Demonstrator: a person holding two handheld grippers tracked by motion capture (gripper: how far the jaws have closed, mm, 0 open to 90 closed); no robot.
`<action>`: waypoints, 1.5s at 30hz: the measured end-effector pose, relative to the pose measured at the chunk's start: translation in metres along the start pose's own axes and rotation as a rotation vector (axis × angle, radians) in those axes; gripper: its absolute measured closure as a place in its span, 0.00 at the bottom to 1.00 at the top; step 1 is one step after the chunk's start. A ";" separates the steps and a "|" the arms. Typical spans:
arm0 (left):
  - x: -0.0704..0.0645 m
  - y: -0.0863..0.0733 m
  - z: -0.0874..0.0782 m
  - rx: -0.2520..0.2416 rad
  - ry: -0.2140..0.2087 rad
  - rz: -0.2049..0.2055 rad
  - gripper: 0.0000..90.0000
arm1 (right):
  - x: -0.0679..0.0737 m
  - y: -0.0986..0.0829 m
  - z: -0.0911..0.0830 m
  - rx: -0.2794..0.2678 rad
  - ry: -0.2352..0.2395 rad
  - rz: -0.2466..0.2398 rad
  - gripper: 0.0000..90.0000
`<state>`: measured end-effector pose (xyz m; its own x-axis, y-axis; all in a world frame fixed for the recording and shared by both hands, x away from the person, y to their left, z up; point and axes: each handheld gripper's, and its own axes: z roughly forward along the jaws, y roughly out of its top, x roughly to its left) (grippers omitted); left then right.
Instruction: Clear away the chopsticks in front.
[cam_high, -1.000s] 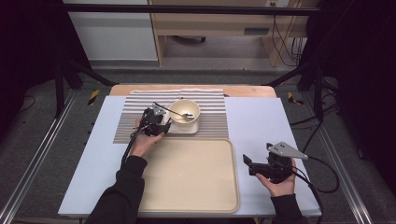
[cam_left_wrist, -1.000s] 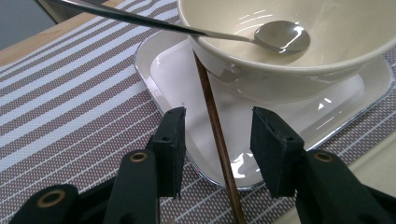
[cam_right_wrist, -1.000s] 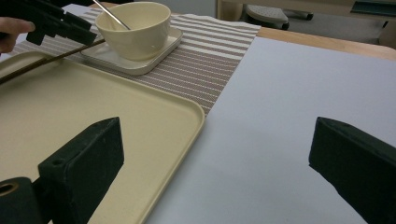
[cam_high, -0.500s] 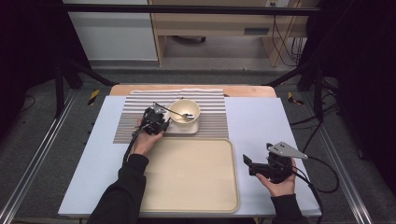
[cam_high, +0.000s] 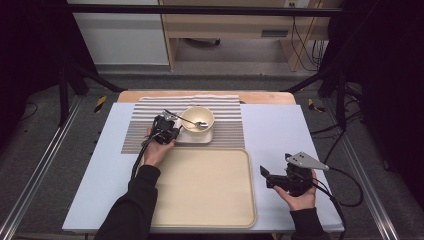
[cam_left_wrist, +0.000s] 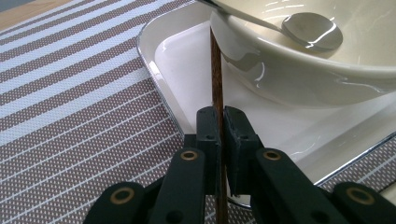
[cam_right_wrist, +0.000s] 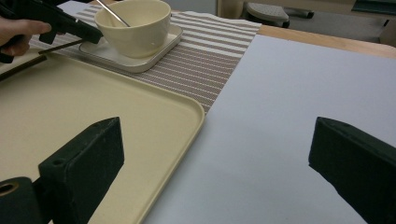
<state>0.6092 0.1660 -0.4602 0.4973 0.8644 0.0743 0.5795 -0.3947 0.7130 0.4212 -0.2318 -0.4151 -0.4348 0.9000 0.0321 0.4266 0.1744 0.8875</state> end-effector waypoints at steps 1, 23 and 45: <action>0.000 0.000 -0.001 0.002 -0.001 -0.005 0.94 | 0.000 0.000 0.000 0.000 0.000 0.000 0.04; 0.010 -0.011 -0.052 -0.030 0.009 -0.055 0.94 | 0.000 0.000 -0.001 -0.001 -0.004 -0.003 0.03; 0.022 -0.046 -0.097 -0.035 0.060 -0.091 0.94 | 0.003 -0.001 0.000 0.006 -0.004 -0.007 0.03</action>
<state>0.5307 0.2337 -0.4234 0.4035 0.9137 0.0490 0.5972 -0.3035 0.7424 0.4199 -0.2296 -0.4164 -0.4343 0.9005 0.0241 0.4283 0.1829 0.8849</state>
